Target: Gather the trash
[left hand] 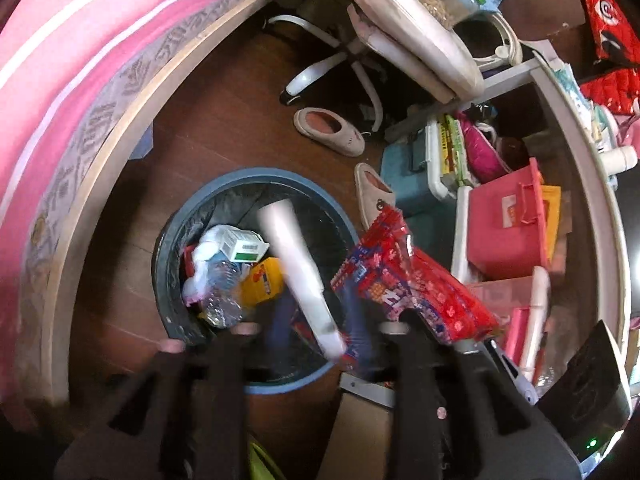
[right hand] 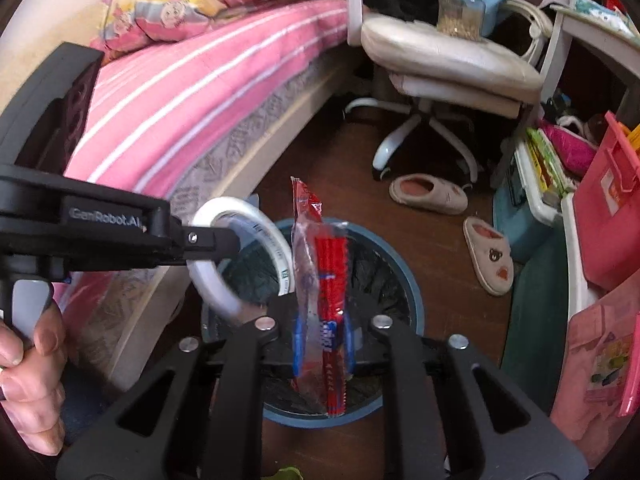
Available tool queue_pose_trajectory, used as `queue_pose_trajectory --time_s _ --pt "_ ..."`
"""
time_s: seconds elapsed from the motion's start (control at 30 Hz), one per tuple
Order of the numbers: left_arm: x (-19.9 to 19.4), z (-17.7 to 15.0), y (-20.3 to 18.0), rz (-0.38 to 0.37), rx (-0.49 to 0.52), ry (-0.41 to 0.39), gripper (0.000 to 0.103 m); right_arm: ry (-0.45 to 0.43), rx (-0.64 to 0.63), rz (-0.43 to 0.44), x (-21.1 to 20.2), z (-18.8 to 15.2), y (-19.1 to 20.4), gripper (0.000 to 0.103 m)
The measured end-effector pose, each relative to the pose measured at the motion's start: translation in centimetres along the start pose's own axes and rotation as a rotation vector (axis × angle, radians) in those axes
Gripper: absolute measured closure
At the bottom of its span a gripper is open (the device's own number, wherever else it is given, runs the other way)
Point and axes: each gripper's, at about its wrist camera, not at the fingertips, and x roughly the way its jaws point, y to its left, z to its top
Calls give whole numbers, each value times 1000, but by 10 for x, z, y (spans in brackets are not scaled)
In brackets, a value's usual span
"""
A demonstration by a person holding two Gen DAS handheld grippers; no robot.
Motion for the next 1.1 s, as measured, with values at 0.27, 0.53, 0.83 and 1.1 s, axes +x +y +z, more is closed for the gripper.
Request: queue_pose_trajectory --time_s 0.27,0.53,0.83,1.1 --pt "-4 3 -4 50 17 -29 15 -24 -32 -71 -2 -2 2 20" --pt "-31 -2 -2 109 21 -97 13 -73 -37 -59 -28 -2 7 13" --pt "-84 -18 1 141 44 -192 11 -173 -119 -40 -73 2 41 10" --pt "-155 -39 8 123 23 -354 11 -271 -173 21 -121 15 80 9"
